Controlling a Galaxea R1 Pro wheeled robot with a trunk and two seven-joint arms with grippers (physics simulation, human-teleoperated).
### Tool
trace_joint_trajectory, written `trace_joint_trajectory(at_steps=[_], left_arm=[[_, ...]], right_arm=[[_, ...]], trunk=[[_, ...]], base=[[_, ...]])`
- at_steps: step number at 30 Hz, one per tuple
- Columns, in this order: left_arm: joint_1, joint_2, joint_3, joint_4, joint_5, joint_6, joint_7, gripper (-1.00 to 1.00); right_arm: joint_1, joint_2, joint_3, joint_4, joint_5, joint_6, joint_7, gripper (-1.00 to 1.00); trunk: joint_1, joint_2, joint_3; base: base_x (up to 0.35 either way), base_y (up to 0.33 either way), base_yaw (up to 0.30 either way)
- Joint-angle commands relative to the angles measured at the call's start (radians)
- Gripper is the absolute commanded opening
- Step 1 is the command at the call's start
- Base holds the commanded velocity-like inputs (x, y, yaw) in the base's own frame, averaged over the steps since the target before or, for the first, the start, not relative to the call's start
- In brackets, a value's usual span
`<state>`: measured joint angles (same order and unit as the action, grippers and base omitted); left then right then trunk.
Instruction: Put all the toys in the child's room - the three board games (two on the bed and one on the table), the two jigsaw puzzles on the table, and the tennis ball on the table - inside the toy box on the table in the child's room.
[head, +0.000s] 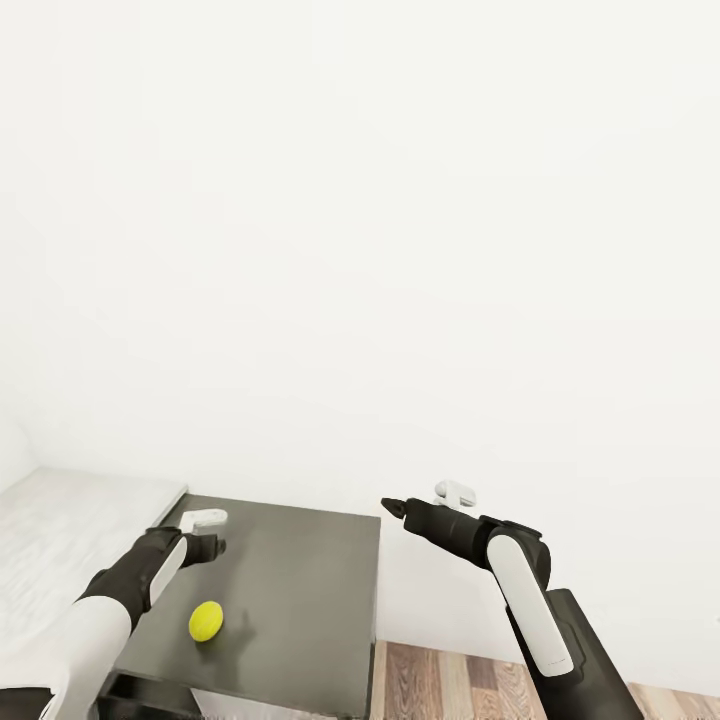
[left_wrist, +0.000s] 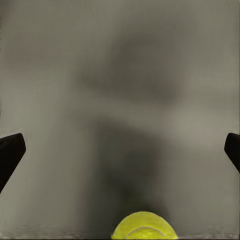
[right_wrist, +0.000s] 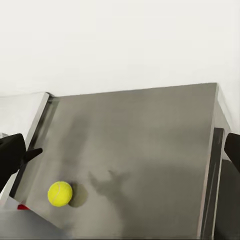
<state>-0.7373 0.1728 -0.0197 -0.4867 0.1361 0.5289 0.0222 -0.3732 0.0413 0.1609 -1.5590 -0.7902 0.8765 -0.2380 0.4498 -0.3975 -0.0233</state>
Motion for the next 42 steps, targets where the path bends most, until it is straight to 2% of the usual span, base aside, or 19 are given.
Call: trace_joint_trajectory(at_steps=[1,19,31,42], left_arm=[[-0.001,0.001,-0.002,-0.001,0.009,0.009,0.002,1.0],[-0.001,-0.001,-0.002,-0.001,0.009,0.016,0.001,1.0],[-0.001,-0.004,-0.002,-0.001,0.01,0.022,-0.003,1.0],[-0.001,-0.003,0.005,-0.002,0.012,0.058,-0.005,1.0]], right_arm=[[-0.001,0.0,0.0,-0.001,-0.011,0.002,-0.01,1.0],[-0.001,0.0,-0.001,-0.001,-0.011,0.003,-0.01,1.0],[-0.001,0.0,-0.001,-0.001,-0.011,0.002,-0.01,1.0],[-0.001,0.0,-0.003,-0.001,-0.011,0.003,-0.01,1.0]], trunk=[[0.0,-0.002,-0.002],[0.0,-0.002,-0.002],[0.0,-0.002,-0.002],[0.0,-0.002,-0.002]], base=[[-0.233,0.001,0.0],[-0.128,0.0,0.0],[-0.019,0.0,0.0],[0.0,0.0,0.0]])
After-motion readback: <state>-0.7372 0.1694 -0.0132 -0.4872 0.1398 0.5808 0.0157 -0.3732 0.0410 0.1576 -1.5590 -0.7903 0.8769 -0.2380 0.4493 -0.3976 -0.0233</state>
